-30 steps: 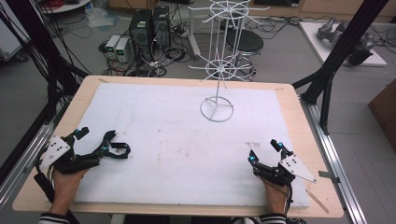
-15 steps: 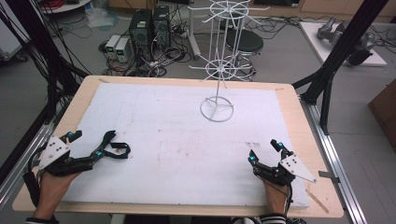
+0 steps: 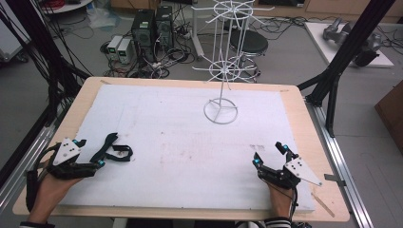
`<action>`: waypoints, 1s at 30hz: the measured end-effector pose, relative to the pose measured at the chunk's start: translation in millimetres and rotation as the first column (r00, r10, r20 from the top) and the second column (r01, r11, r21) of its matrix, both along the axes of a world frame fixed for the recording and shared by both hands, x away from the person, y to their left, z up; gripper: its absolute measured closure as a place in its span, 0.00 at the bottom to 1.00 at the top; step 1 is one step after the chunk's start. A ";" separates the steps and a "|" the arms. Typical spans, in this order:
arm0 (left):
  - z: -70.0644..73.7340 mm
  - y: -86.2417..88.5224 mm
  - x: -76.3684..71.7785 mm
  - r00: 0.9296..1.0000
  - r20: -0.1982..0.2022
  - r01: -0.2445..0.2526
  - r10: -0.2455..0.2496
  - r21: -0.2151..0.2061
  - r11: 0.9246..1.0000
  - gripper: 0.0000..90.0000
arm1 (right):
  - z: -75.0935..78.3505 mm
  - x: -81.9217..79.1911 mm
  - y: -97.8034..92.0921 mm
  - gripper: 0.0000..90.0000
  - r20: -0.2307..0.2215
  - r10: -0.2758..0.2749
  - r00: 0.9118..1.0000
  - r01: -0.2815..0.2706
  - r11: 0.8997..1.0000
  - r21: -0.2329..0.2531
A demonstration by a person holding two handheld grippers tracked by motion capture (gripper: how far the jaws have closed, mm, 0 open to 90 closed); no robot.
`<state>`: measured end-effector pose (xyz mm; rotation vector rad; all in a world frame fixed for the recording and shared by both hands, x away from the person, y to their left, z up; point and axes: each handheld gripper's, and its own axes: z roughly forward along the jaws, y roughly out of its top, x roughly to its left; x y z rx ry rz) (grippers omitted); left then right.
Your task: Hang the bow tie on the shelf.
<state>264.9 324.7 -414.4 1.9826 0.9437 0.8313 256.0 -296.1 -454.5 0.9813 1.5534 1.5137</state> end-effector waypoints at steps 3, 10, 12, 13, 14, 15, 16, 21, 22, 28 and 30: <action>-1.3 -1.5 2.4 1.000 -0.031 0.001 -0.001 0.006 1.000 0.17 | 0.0 -0.1 0.1 0.12 -0.002 0.000 1.000 0.000 1.000 0.002; -5.3 -5.2 7.8 0.991 -0.130 -0.002 0.010 0.061 0.998 0.23 | 0.0 0.0 0.0 0.12 0.000 0.000 1.000 0.000 1.000 0.000; -5.9 -6.0 8.4 0.989 -0.147 -0.011 0.020 0.063 0.998 0.25 | 0.0 -0.1 0.0 0.12 -0.001 0.000 1.000 0.000 1.000 0.000; -6.1 -6.2 8.9 0.987 -0.160 -0.009 0.020 0.068 0.998 0.26 | 0.0 -0.1 0.0 0.12 -0.001 0.000 1.000 0.000 1.000 0.000; -6.6 -6.5 9.5 0.985 -0.171 -0.010 0.022 0.070 0.997 0.27 | 0.0 -0.1 0.0 0.12 -0.001 0.000 1.000 0.000 1.000 0.001; -6.9 -6.8 9.9 0.983 -0.180 -0.010 0.024 0.075 0.997 0.28 | 0.0 -0.1 0.0 0.12 -0.001 0.000 1.000 0.000 1.000 0.001; -7.4 -7.3 10.3 0.983 -0.184 -0.012 0.026 0.075 0.997 0.30 | 0.0 -0.1 0.0 0.12 -0.001 0.000 1.000 0.000 1.000 0.000; -6.3 -7.6 10.3 0.981 -0.193 0.003 0.011 0.076 0.997 0.44 | 0.0 -0.1 0.0 0.12 -0.001 0.000 1.000 0.000 1.000 0.002; -6.4 -7.9 10.4 0.981 -0.194 0.000 0.015 0.075 0.997 0.45 | 0.0 -0.1 0.0 0.12 -0.001 0.000 1.000 0.000 1.000 0.002; -6.5 -9.4 11.8 0.973 -0.229 0.003 0.022 0.107 0.994 0.47 | 0.0 -0.1 0.0 0.12 0.000 0.000 1.000 0.000 1.000 0.002; -6.6 -10.5 13.4 0.967 -0.252 0.007 0.023 0.116 0.993 0.47 | 0.0 -0.1 -0.2 0.12 -0.001 0.000 1.000 0.000 1.000 0.002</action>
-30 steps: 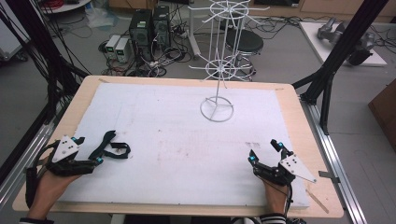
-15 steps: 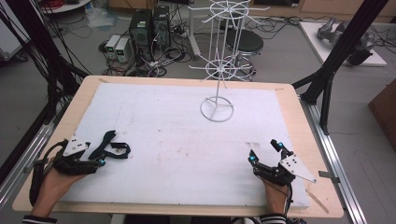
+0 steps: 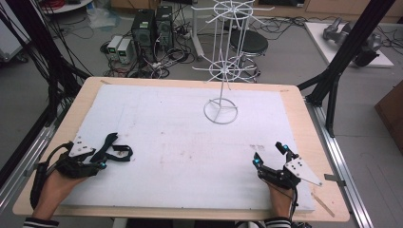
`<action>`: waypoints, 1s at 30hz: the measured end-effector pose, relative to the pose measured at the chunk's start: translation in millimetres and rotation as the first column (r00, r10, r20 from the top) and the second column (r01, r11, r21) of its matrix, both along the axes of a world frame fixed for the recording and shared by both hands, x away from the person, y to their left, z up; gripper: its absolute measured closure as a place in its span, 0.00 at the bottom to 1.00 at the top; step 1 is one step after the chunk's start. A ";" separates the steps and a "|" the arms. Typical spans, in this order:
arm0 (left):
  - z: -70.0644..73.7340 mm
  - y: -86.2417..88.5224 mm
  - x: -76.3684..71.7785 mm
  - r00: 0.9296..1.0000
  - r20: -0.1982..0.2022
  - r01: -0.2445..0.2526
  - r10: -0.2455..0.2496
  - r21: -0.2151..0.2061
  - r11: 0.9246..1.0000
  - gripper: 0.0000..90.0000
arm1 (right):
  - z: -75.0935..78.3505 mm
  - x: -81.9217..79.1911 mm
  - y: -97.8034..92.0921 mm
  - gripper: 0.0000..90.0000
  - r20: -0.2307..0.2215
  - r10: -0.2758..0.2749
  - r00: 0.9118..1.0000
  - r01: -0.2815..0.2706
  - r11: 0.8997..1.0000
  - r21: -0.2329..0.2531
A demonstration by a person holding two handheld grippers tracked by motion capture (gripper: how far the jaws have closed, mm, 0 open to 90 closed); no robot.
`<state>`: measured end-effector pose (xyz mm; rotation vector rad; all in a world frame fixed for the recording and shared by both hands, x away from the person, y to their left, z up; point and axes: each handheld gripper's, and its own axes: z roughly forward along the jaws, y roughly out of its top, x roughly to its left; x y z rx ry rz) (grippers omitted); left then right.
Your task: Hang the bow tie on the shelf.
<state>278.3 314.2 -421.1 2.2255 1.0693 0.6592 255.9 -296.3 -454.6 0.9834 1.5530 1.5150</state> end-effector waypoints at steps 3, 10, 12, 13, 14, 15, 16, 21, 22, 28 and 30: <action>-0.4 -0.4 1.7 1.000 -0.022 0.005 -0.005 -0.004 1.000 0.47 | 0.0 0.1 -0.1 0.12 0.001 0.000 1.000 0.000 1.000 -0.001; -0.7 -0.2 7.1 0.998 -0.053 -0.024 0.023 -0.017 1.000 0.61 | -0.1 0.1 -0.5 0.12 0.003 -0.002 1.000 0.002 1.000 0.002; -0.9 0.2 7.7 0.998 -0.055 -0.023 0.022 -0.021 1.000 0.62 | -0.1 0.0 -0.4 0.12 0.003 -0.002 1.000 0.002 1.000 0.003; -1.2 0.6 8.3 0.998 -0.055 -0.024 0.023 -0.023 0.999 0.65 | 0.0 0.1 -0.3 0.12 0.003 -0.002 1.000 0.002 1.000 0.004; -1.8 1.2 9.3 0.998 -0.058 -0.034 0.032 -0.030 0.999 0.67 | -0.1 0.1 -0.4 0.12 0.004 0.000 1.000 0.000 1.000 0.002; -2.0 1.8 9.9 0.998 -0.061 -0.033 0.031 -0.031 0.999 0.67 | -0.1 0.1 -0.4 0.12 0.004 0.000 1.000 0.000 1.000 0.002; -2.6 2.0 10.5 0.997 -0.063 -0.038 0.036 -0.034 0.999 0.67 | -0.1 0.0 -0.4 0.12 0.003 -0.001 1.000 0.001 1.000 0.003; -2.3 2.5 11.6 0.997 -0.066 -0.043 0.041 -0.031 0.999 0.76 | -0.1 0.0 -0.5 0.12 0.004 0.000 1.000 0.000 1.000 0.004; -1.9 3.0 11.8 0.997 -0.068 -0.044 0.042 -0.030 0.999 0.82 | -0.1 -0.1 -0.6 0.12 0.004 0.001 1.000 -0.001 1.000 0.003; -1.6 4.7 12.2 0.996 -0.073 -0.057 0.054 -0.033 0.998 0.91 | -0.1 -0.1 -0.6 0.12 0.004 0.001 1.000 -0.001 1.000 0.002; -1.3 4.7 12.3 0.996 -0.074 -0.057 0.055 -0.031 0.998 0.92 | -0.1 0.0 -0.5 0.12 0.004 0.000 1.000 0.000 1.000 0.003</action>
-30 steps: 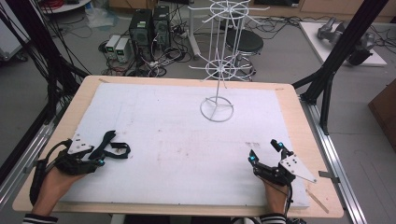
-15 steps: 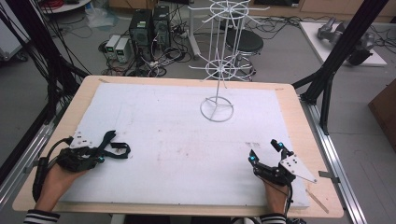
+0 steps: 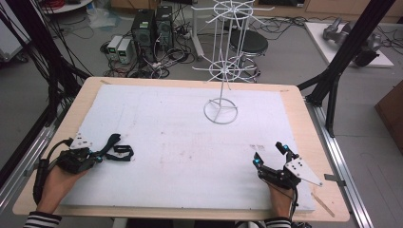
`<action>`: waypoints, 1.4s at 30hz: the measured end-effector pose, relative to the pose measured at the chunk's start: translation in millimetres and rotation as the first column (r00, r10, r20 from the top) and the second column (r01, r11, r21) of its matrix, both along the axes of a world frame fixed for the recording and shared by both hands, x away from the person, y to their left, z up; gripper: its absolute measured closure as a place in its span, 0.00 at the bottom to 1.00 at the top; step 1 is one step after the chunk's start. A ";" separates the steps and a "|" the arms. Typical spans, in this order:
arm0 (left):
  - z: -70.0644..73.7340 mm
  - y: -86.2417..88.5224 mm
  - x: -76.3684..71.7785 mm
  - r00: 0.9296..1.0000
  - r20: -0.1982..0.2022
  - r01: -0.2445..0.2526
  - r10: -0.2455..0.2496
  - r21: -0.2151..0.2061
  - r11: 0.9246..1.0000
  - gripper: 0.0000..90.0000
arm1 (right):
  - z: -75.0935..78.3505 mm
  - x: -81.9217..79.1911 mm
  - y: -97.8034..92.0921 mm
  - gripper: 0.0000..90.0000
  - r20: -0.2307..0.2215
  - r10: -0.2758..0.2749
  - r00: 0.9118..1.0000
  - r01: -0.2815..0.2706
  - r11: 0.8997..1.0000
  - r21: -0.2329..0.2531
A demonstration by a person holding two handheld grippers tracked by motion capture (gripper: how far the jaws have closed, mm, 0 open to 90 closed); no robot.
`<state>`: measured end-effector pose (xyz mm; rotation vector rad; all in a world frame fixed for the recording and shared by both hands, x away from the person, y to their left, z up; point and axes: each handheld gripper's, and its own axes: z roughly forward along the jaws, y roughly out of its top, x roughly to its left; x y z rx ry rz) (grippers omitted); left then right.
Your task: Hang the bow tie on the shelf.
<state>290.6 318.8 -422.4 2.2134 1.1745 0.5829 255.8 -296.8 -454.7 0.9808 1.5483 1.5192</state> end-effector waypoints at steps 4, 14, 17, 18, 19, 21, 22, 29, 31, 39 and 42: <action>2.0 0.0 -0.8 1.000 0.014 -0.005 0.005 -0.004 1.000 0.93 | 0.0 -0.1 0.0 0.12 -0.001 0.000 1.000 0.000 1.000 0.001; 13.1 5.2 -3.3 0.996 0.087 0.011 0.000 -0.133 0.991 0.94 | 0.0 0.0 0.0 0.12 0.000 0.000 1.000 0.000 1.000 0.000; 16.3 5.6 -4.0 0.993 0.115 0.024 -0.003 -0.178 0.984 0.94 | 0.0 -0.1 0.0 0.12 -0.001 0.000 1.000 0.000 1.000 0.001; 17.9 5.4 -4.4 0.992 0.129 0.028 -0.003 -0.196 0.980 0.94 | 0.0 -0.1 0.0 0.12 -0.001 0.000 1.000 0.000 1.000 0.001; 18.8 5.1 -4.5 0.990 0.139 0.033 -0.004 -0.202 0.979 0.94 | 0.0 -0.1 0.0 0.12 -0.001 0.000 1.000 0.000 1.000 0.001; 21.6 4.1 -5.0 0.986 0.166 0.051 -0.013 -0.232 0.971 0.94 | 0.0 -0.1 0.0 0.12 -0.001 0.000 1.000 0.000 1.000 0.001; 22.6 3.0 -5.4 0.984 0.177 0.057 -0.013 -0.245 0.968 0.94 | 0.0 0.0 0.0 0.12 -0.001 0.000 1.000 0.000 1.000 0.001; 26.4 -3.3 -3.7 0.973 0.228 0.106 -0.030 -0.332 0.937 0.94 | 0.0 0.0 0.0 0.12 0.000 0.000 1.000 0.000 1.000 0.000; 27.3 -5.1 -2.9 0.971 0.239 0.118 -0.029 -0.365 0.923 0.94 | 0.0 0.1 0.1 0.12 0.001 -0.001 1.000 0.001 1.000 -0.001; 39.4 -18.5 2.6 0.957 0.288 0.173 -0.044 -0.440 0.881 0.94 | 0.0 0.0 0.2 0.12 -0.001 -0.001 1.000 0.001 1.000 0.000; 46.1 -26.5 6.4 0.950 0.305 0.203 -0.062 -0.456 0.867 0.94 | 0.0 0.1 0.3 0.12 0.000 -0.002 1.000 0.002 1.000 -0.002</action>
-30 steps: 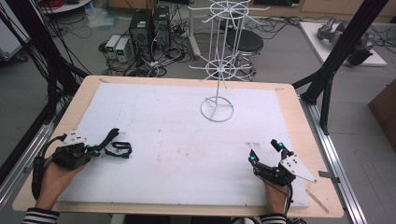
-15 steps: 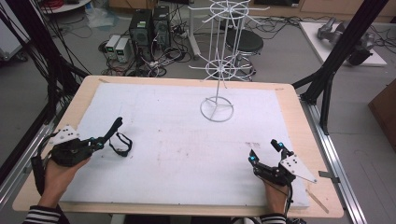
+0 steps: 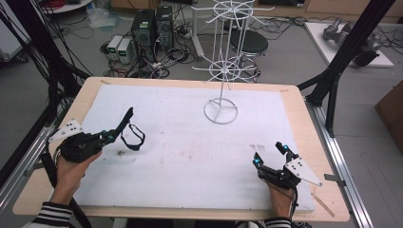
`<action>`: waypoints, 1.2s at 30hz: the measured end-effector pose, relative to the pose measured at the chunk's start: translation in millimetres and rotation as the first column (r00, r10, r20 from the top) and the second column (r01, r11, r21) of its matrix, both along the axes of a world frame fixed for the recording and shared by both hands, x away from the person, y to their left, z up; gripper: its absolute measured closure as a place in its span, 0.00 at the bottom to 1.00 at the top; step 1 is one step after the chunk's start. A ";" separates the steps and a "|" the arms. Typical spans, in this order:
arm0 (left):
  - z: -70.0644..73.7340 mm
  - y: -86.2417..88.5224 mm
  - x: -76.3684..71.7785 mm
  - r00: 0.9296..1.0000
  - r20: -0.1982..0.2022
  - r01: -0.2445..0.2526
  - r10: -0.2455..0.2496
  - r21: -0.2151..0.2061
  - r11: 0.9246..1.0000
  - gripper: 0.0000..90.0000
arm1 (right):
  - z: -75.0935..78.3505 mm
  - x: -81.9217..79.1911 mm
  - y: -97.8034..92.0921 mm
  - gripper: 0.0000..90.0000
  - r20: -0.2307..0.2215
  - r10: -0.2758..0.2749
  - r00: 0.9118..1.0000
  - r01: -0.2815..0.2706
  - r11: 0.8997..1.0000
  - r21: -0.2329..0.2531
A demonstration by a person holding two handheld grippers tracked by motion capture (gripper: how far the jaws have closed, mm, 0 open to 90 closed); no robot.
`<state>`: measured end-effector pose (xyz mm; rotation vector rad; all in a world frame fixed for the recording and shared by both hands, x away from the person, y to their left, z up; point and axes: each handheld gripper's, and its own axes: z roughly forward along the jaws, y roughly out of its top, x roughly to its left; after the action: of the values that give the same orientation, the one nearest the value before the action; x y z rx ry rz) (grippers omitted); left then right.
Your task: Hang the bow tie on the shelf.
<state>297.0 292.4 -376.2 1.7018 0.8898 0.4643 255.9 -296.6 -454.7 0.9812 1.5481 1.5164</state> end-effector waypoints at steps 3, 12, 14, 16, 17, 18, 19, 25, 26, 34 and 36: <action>5.1 -9.9 3.2 1.000 0.010 0.012 -0.012 -0.004 1.000 0.94 | 0.0 0.0 0.1 0.12 0.000 0.000 1.000 0.000 1.000 0.001; 19.2 -32.5 12.2 0.998 0.039 0.055 -0.054 -0.025 0.998 0.94 | 0.0 0.0 0.0 0.12 -0.002 0.000 1.000 0.000 1.000 0.001; 22.2 -36.4 13.5 0.997 0.047 0.066 -0.064 -0.035 0.997 0.94 | 0.1 0.0 0.0 0.12 -0.001 0.000 1.000 0.000 1.000 0.001; 24.7 -40.0 15.0 0.996 0.052 0.077 -0.075 -0.049 0.996 0.94 | 0.0 0.3 -0.2 0.12 0.002 0.002 1.000 -0.002 1.000 -0.003; 25.6 -41.3 15.6 0.995 0.055 0.081 -0.079 -0.050 0.995 0.94 | 0.0 0.3 -0.2 0.12 0.002 0.002 1.000 -0.002 1.000 -0.003; 27.0 -43.5 16.4 0.995 0.057 0.089 -0.086 -0.053 0.995 0.94 | 0.0 -0.4 0.4 0.12 -0.008 0.002 1.000 -0.002 1.000 0.004; 27.8 -44.6 16.9 0.994 0.059 0.094 -0.090 -0.055 0.994 0.94 | 0.0 -0.4 0.4 0.12 -0.008 0.002 1.000 -0.002 1.000 0.004; 31.7 -52.6 22.3 0.992 0.065 0.115 -0.110 -0.079 0.990 0.94 | 0.0 -0.3 0.3 0.12 -0.007 0.002 1.000 -0.002 1.000 0.003; 32.8 -54.6 23.6 0.991 0.068 0.117 -0.112 -0.076 0.990 0.94 | 0.0 -0.4 0.4 0.12 -0.008 0.002 1.000 -0.002 1.000 0.004; 40.7 -70.9 33.7 0.986 0.092 0.148 -0.139 -0.096 0.984 0.94 | 0.1 -0.2 0.6 0.12 -0.006 0.001 1.000 -0.001 1.000 0.001; 42.2 -75.0 36.5 0.985 0.096 0.155 -0.146 -0.102 0.983 0.94 | 0.0 -0.2 0.4 0.12 -0.005 0.001 1.000 -0.001 1.000 0.000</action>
<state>333.4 217.4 -334.0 1.6222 0.7043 0.3786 255.7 -296.1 -454.7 0.9852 1.5526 1.5156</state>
